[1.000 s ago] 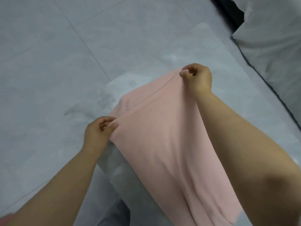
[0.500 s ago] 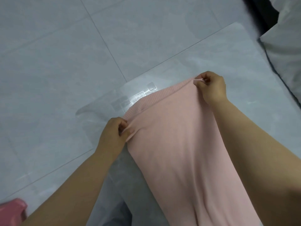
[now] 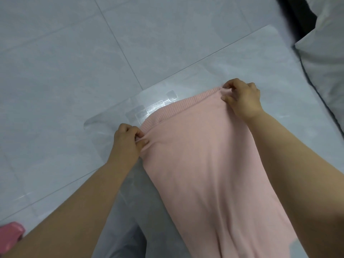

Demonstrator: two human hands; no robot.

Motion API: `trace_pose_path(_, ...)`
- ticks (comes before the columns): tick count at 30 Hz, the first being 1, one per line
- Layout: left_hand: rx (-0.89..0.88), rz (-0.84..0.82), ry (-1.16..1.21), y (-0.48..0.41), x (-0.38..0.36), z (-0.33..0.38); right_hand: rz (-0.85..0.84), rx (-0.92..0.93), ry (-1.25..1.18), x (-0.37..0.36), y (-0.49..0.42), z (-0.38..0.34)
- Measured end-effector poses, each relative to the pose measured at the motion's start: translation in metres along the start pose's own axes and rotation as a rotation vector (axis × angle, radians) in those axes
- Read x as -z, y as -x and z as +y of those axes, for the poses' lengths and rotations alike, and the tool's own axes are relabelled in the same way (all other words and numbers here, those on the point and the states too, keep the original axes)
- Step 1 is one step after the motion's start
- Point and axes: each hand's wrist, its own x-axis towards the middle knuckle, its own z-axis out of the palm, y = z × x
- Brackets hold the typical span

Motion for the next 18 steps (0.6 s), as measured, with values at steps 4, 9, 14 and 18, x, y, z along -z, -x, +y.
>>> trace_pose_path(4, -0.062, 0.088, -0.001, 0.001, 0.011, -0.001, 0.101, 0.068, 0.086, 0.005, -0.001, -0.001)
trace_pose_path(9, 0.017, 0.103, 0.119, 0.01, 0.021, 0.0, 0.211, 0.126, 0.071, 0.015, 0.001, -0.004)
trace_pose_path(14, 0.033, 0.266, 0.21, 0.014, 0.025, 0.004, 0.453, -0.08, -0.226, 0.017, -0.002, -0.012)
trace_pose_path(18, 0.111, 0.228, 0.216, 0.005, 0.016, 0.002, 0.222, -0.095, -0.14, -0.005, -0.013, -0.018)
